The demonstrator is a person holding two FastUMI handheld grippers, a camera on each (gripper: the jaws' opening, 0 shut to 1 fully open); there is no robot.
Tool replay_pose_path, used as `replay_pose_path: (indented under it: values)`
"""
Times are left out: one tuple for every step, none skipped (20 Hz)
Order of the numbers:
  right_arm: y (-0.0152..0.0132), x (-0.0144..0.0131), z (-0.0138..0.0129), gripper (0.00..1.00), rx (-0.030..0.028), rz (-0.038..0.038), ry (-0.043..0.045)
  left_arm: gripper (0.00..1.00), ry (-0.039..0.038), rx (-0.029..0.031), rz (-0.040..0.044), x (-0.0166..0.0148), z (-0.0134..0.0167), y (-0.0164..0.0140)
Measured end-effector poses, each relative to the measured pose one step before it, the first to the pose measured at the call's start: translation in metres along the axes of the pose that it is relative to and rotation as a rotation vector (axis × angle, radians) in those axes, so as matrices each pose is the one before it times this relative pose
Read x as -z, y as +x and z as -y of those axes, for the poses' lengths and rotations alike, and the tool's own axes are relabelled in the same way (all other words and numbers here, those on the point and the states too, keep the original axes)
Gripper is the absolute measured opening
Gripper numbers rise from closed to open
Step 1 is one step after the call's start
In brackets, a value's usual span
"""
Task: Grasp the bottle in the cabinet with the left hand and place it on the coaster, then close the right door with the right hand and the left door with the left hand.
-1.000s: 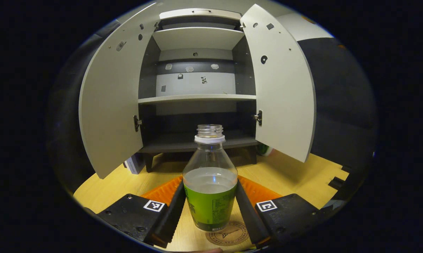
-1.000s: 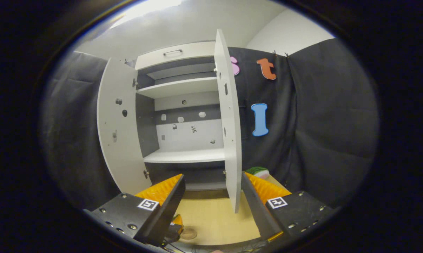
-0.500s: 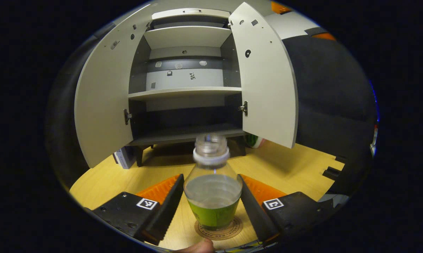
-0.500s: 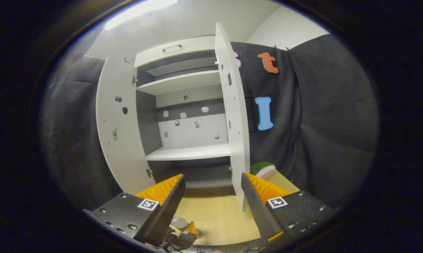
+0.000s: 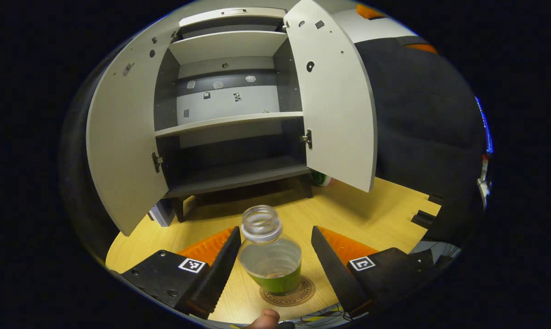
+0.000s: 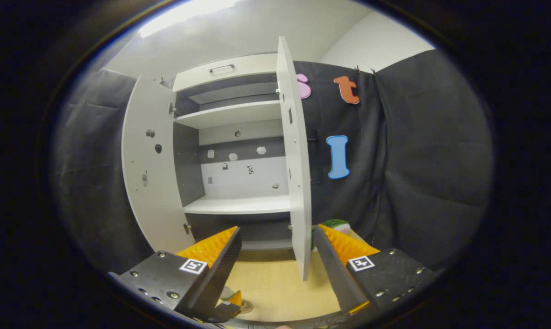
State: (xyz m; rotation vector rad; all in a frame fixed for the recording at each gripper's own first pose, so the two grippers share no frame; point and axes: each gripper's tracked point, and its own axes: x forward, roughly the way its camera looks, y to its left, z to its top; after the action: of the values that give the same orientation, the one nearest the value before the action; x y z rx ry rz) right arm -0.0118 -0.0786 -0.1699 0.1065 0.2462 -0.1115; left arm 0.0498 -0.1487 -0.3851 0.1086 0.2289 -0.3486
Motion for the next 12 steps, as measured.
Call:
replay_pose_path:
  values:
    - [0.00131, -0.0025, 0.00303, 0.96, 0.00566, 0.00322, -0.0047, 0.99, -0.00196, 0.00368, 0.00401, -0.00977, -0.00051, -0.00213]
    - [-0.00003, -0.00429, 0.00107, 0.96, 0.0001, 0.00577, 0.00082, 0.99, -0.00567, 0.00443, 0.00679, -0.00831, -0.001, -0.00175]
    - [0.00071, -0.00454, 0.00114, 0.97, -0.00037, 0.00659, 0.00201, 0.99, -0.00831, 0.00898, 0.00574, -0.01036, 0.00067, -0.00139]
    - [0.00077, -0.00409, 0.00257, 0.96, 0.00149, 0.00735, 0.00092, 0.99, -0.0087, 0.01204, 0.00034, -0.00856, 0.00143, -0.00068]
    - [0.00181, -0.00445, 0.00218, 0.96, 0.00271, 0.00651, -0.00177, 0.98, -0.00757, 0.01726, 0.00169, -0.01073, 0.00193, -0.00131]
    - [0.00084, -0.00372, 0.00327, 0.96, 0.00691, 0.00533, -0.00472, 0.99, -0.01227, 0.01238, 0.00853, -0.01455, 0.00041, -0.00292]
    - [0.00144, -0.00501, 0.00387, 0.96, 0.00779, 0.0079, -0.00434, 0.99, -0.02295, 0.00954, 0.02167, -0.01825, -0.00016, -0.00395]
    - [0.00103, -0.00606, 0.00197, 0.96, -0.00114, 0.01436, -0.00326, 0.99, -0.02443, 0.00764, 0.02904, -0.01947, -0.00098, -0.00416]
    - [0.00193, -0.00864, 0.00232, 0.96, -0.00022, 0.01774, -0.00037, 0.99, -0.02248, 0.00516, 0.0272, -0.02339, -0.00165, -0.00204]
    - [0.00357, -0.00681, 0.0041, 0.96, 0.00438, 0.01843, 0.00426, 0.98, -0.01345, 0.00496, 0.02103, -0.01905, -0.00151, -0.00167]
    - [0.00239, -0.00647, 0.00414, 0.96, 0.00229, 0.01135, 0.00447, 0.98, -0.00479, -0.0055, 0.01899, -0.01995, -0.00263, -0.00259]
    - [0.00325, -0.00331, 0.00525, 0.97, 0.00836, 0.00631, 0.00537, 0.98, -0.00064, -0.00694, 0.02512, -0.02073, -0.00356, -0.00381]
